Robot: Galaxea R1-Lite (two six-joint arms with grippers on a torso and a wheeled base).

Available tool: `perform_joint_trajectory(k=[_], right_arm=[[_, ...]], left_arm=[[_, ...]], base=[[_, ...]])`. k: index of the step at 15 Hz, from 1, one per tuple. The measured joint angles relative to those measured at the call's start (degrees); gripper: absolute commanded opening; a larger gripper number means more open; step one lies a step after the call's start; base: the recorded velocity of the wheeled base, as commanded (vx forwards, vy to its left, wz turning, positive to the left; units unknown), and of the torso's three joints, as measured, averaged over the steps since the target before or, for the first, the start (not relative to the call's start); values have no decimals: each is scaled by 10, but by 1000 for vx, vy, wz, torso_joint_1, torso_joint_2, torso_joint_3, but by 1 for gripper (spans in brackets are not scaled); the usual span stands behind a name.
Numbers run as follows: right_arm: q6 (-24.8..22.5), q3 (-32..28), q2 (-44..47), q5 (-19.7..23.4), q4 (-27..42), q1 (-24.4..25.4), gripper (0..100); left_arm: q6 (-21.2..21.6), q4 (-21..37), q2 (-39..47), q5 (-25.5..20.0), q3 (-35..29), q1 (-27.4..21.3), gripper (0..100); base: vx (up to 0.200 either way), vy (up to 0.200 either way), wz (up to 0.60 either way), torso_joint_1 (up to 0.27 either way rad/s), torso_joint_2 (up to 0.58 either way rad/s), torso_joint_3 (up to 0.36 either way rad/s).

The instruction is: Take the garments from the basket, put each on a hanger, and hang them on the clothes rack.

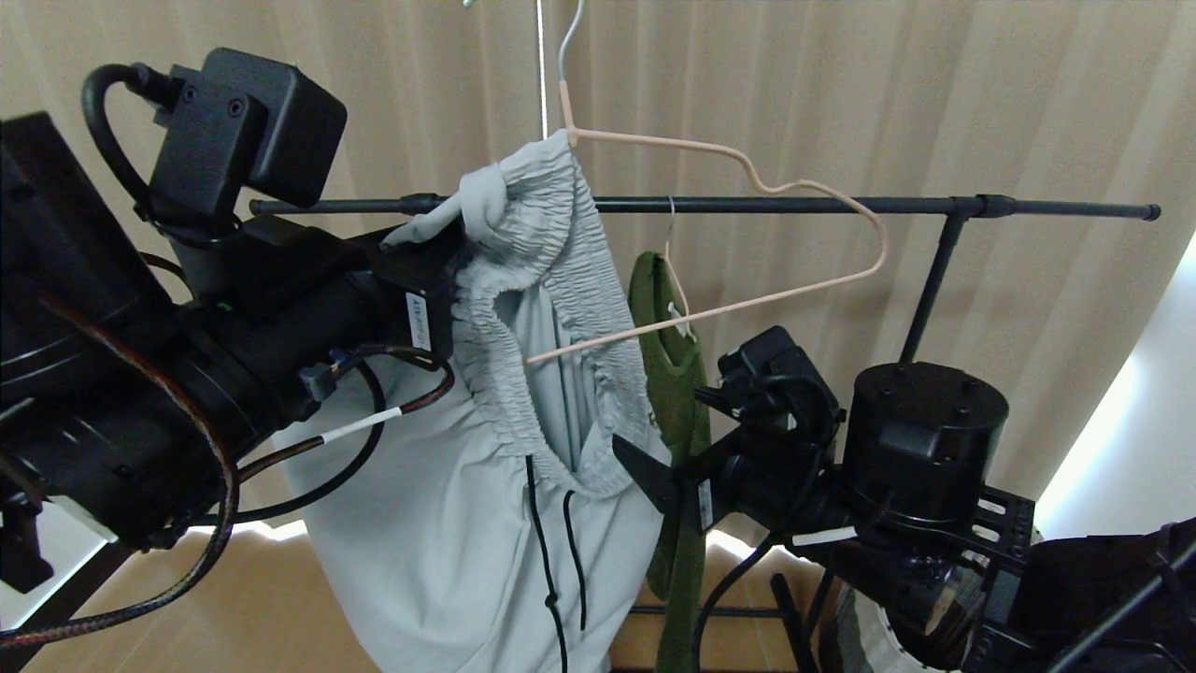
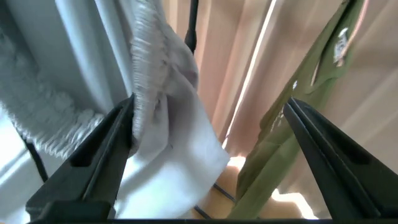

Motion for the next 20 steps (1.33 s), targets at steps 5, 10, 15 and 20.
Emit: perform_joint_trajectory(k=[5, 10, 15, 20], right_arm=[[0, -5, 2, 0, -1, 0, 0], [0, -3, -4, -3, -3, -17, 0], [-1, 31, -45, -4, -1, -84, 0], [-1, 48, -80, -2, 0, -148, 0]], left_arm=[[-1, 0, 0, 0, 1, -5, 0], [19, 0, -2, 0, 3, -3, 0], [70, 1, -7, -5, 12, 25, 0], [128, 0, -23, -5, 59, 38, 0]], base=[[0, 0, 0, 0, 0, 0], [0, 0, 0, 0, 0, 0], [0, 0, 0, 0, 0, 0], [0, 0, 0, 0, 0, 0]])
